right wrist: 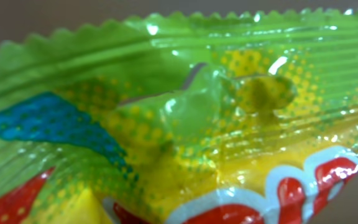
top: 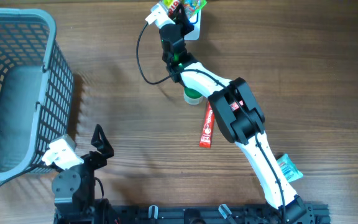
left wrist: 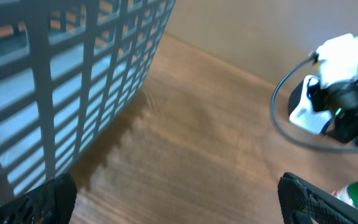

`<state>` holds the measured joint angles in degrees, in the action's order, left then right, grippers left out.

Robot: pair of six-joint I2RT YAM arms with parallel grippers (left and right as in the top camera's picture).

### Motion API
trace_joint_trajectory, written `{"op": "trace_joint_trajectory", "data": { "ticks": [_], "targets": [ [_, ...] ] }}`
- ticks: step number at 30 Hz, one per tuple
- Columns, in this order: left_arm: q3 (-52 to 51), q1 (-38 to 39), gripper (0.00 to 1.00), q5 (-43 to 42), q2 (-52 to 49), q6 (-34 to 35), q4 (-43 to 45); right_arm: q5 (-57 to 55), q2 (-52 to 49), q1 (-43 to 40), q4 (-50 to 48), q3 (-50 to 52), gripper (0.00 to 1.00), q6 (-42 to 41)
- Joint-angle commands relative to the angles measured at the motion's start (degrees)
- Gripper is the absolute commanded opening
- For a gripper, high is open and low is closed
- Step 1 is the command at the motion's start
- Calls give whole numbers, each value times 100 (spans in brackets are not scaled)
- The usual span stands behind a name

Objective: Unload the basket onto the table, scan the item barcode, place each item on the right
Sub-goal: 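Lift the Haribo bag to the barcode scanner with the right gripper, then carry the Haribo bag to the right table edge and release it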

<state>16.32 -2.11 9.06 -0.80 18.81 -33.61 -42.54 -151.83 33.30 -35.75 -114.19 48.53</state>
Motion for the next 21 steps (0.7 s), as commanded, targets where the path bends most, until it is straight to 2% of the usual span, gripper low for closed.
{"op": "trace_joint_trajectory", "data": {
  "ticks": [1,3,5,7,8,9,10,12,13,14,16,18,20,21],
  "targets": [
    [-15,-26,100,-48,48,31,-201,-789,118,-109,46,-485,4,369],
    [-15,-26,100,-48,48,31,-225,-901,680,-262,876,-485,4,254],
    [-15,-26,100,-48,48,31,-225,-1244,1248,-553,1628,-485,4,-260],
    [-15,-26,100,-48,48,31,-227,-2402,1617,-1088,2299,-485,4,-973],
    [-15,-26,100,-48,48,33,-227,-3329,1631,-1600,2761,-481,4,-1467],
    [-15,-26,100,-48,48,31,-225,-3491,1631,-1849,3224,-452,4,-1871],
    [-15,-26,100,-48,48,31,-227,-3473,1631,-2243,4323,-428,4,-2765],
    [-15,-26,100,-48,48,31,-227,-2409,1631,-2955,6544,-428,4,-4542],
    [-15,-26,100,-48,48,31,-227,-1231,1626,-3595,7615,-428,4,-5757],
    [-15,-26,100,-48,48,31,-227,-669,1609,-3960,7908,-428,4,-6223],
    [-15,-26,100,-48,48,31,-227,584,1526,-4784,8043,-428,4,-6363],
    [-15,-26,100,-48,48,31,-227,859,1373,-5407,8148,-424,4,-6349],
    [-15,-26,100,-48,48,31,-227,1176,1226,-5661,8321,-420,5,-6349],
    [-15,-26,100,-48,48,31,-227,1541,1154,-5759,8397,-420,20,-6354]
  ]
}}
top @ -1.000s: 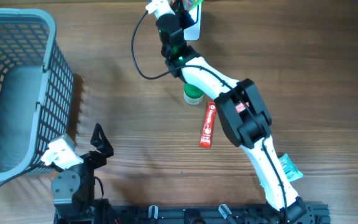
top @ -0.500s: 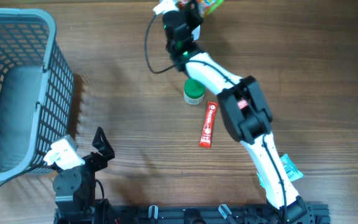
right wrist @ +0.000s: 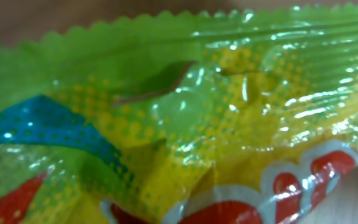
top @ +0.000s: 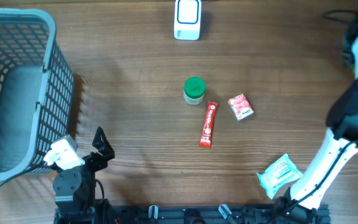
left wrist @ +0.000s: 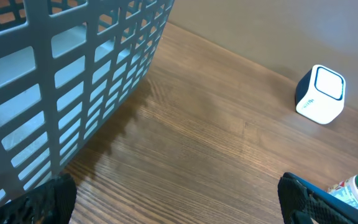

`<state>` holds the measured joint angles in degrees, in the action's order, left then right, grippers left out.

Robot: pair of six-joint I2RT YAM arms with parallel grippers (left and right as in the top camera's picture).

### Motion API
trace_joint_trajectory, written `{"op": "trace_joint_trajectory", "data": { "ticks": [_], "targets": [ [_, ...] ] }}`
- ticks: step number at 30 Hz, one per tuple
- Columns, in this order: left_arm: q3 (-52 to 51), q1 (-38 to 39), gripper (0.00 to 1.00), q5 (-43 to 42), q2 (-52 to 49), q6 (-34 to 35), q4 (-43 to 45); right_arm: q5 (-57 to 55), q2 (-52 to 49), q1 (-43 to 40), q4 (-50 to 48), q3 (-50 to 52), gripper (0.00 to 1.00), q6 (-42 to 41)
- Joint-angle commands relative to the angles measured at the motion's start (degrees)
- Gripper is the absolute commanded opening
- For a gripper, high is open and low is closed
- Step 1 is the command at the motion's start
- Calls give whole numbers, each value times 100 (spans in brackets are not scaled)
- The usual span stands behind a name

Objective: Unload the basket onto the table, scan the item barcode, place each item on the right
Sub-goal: 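Carry the Haribo bag to the right table edge and release it, then grasp the red-white candy box with the right gripper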

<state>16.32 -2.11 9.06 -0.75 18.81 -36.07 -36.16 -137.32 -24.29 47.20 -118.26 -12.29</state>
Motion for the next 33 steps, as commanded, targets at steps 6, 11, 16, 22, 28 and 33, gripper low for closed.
{"op": "trace_joint_trajectory", "data": {
  "ticks": [6,11,16,22,28,33],
  "targets": [
    [-15,-26,100,-48,44,31,20,2911,997,72,879,-474,100,-275],
    [-15,-26,100,-48,44,31,20,5056,2693,1182,2448,-474,100,-1550],
    [-15,-26,100,-48,44,31,20,5235,2629,2461,3598,588,75,-2485],
    [-15,-26,100,-48,44,31,20,5512,2616,3147,2304,2924,99,-3571],
    [-15,-26,100,-48,44,31,20,5272,2614,3152,1296,3161,84,-3547],
    [-15,-26,100,-48,44,31,20,4489,2599,3254,1589,3161,48,-4795]
  ]
}}
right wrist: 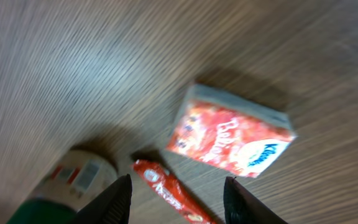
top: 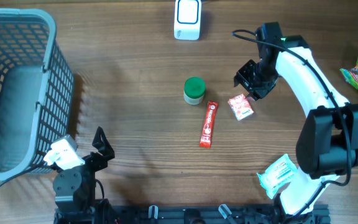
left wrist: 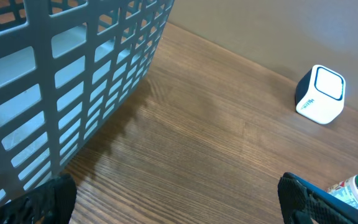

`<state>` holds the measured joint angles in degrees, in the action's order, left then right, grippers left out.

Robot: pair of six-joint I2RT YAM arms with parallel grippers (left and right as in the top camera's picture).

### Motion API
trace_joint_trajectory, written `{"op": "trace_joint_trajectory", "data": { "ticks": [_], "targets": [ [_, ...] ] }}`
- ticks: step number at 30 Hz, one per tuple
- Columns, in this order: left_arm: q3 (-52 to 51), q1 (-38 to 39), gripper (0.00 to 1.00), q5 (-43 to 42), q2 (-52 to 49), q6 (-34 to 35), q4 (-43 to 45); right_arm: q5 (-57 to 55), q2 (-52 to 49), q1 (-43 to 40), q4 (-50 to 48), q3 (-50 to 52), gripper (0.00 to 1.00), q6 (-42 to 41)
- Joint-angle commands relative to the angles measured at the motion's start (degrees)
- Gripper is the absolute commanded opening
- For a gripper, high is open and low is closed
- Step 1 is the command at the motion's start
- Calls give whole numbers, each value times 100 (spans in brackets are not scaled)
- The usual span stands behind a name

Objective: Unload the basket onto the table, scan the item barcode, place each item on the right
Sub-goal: 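Grasp the red-white candy box with the right gripper, then hold the candy box up to the barcode scanner, right gripper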

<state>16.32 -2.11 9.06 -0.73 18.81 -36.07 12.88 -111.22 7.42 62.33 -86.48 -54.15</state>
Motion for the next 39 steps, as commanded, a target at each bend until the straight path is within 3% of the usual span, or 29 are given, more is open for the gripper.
{"op": "trace_joint_trajectory", "data": {
  "ticks": [1,2,10,14,15,17,20,21,24,28,30,32,33,34,37,39],
  "targets": [
    [-15,-26,100,-48,42,31,20,-424,-11,131,131,-17,51,-697],
    [-15,-26,100,-48,42,31,20,-431,-63,188,160,-17,63,-796],
    [-15,-26,100,-48,42,31,20,-476,-1154,203,105,-17,63,-1209],
    [-15,-26,100,-48,42,31,20,-590,-1213,201,-63,-20,62,-1244],
    [-15,-26,100,-48,42,31,20,-654,-1213,201,-63,-20,60,-1246],
    [-15,-26,100,-48,42,31,20,-752,-1213,199,-120,-20,36,-1187],
    [-15,-26,100,-48,42,31,20,-531,-1211,192,-94,-210,16,-774],
    [-15,-26,100,-48,42,31,20,-393,-1198,192,240,-516,4,-662],
    [-15,-26,100,-48,42,31,20,-343,-1117,195,955,-1182,4,-313],
    [-15,-26,100,-48,42,31,20,793,-776,195,1451,-1980,5,957],
    [-15,-26,100,-48,42,31,20,1482,-507,195,1436,-2096,13,1499],
    [-15,-26,100,-48,42,31,20,1532,-278,195,1392,-2098,18,1523],
    [-15,-26,100,-48,42,31,20,1447,-199,195,1333,-2098,15,1521],
    [-15,-26,100,-48,42,31,20,1390,-164,195,1329,-2100,4,1519],
    [-15,-26,100,-48,42,31,20,1478,-116,195,1325,-2100,4,1530],
    [-15,-26,100,-48,42,31,20,2409,-94,195,1193,-2100,4,2096]
  ]
}}
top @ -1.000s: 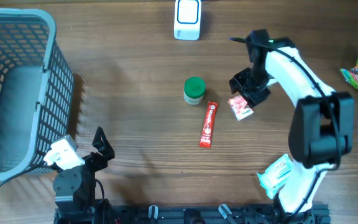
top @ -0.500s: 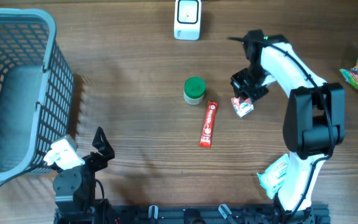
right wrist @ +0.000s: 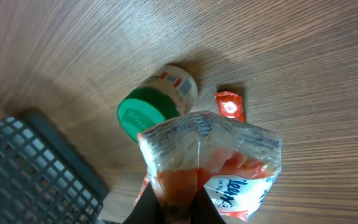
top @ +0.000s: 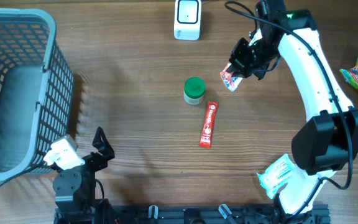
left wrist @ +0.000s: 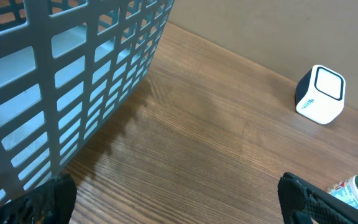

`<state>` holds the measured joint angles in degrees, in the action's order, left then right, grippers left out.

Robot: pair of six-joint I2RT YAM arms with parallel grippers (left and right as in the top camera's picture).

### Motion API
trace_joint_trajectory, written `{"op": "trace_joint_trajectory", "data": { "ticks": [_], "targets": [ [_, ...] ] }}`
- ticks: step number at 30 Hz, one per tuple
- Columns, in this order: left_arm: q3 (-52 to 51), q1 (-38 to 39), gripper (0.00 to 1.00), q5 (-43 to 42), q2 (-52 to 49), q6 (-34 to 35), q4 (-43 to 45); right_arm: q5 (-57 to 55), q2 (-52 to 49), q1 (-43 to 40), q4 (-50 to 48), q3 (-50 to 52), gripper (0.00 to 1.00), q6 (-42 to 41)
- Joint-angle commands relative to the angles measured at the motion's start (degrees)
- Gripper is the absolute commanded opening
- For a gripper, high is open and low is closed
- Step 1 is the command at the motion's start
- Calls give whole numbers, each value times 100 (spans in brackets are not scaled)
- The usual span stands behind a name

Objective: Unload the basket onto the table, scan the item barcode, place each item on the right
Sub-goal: 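Hold the candy box up to the barcode scanner, right gripper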

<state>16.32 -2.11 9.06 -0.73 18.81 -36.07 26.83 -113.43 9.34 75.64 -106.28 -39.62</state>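
Observation:
My right gripper (top: 240,67) is shut on a small red tissue pack (top: 229,79), held above the table to the right of the green-capped jar (top: 194,89). From the right wrist the tissue pack (right wrist: 219,158) hangs pinched between my fingers, with the jar (right wrist: 157,104) and a red sachet (right wrist: 229,104) below it. The white barcode scanner (top: 187,18) stands at the far edge, left of my right gripper, and shows as the scanner (left wrist: 319,94) from the left wrist. My left gripper (top: 98,146) rests open at the near left; its fingertips (left wrist: 55,198) are wide apart with nothing between them.
A grey mesh basket (top: 14,87) fills the left side. A red stick sachet (top: 208,124) lies near the middle. A green and yellow snack bag lies at the right edge, and a pale green wipes pack (top: 278,172) at the near right.
My right gripper was open over the red tissue pack on the table. Now it is shut on the pack and holds it lifted, farther back and left, nearer the scanner.
My right gripper first held the green and yellow snack bag over the scanner. Then it held the bag at the far right. Later the bag lay at the right edge and my gripper stood open over the tissue pack, which it now holds. The left arm stayed still.

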Motion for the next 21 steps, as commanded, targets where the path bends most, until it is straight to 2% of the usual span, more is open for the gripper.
{"op": "trace_joint_trajectory", "data": {
  "ticks": [1,5,8,11,13,15,17,18,19,21],
  "targets": [
    [-15,-26,100,-48,42,31,20,1561,129,2,-214,-120,4,922],
    [-15,-26,100,-48,42,31,20,3851,131,2,-310,-120,4,1694],
    [-15,-26,100,-48,42,31,20,4846,157,46,-313,-120,4,1757],
    [-15,-26,100,-48,42,31,20,5506,398,190,-374,-120,4,1497],
    [-15,-26,100,-48,42,31,20,5412,811,380,-960,-120,4,857],
    [-15,-26,100,-48,42,33,20,4854,1244,579,-1716,-120,4,20],
    [-15,-26,100,-48,42,31,20,3394,1950,935,-2780,-120,4,-772],
    [-15,-26,100,-48,42,31,20,2691,2186,1071,-3034,-120,4,-787],
    [-15,-26,100,-48,42,31,20,1644,2479,1276,-3165,-120,4,-715],
    [-15,-26,100,-48,42,31,20,-1392,2979,1851,-3123,-114,4,-234]
  ]
}}
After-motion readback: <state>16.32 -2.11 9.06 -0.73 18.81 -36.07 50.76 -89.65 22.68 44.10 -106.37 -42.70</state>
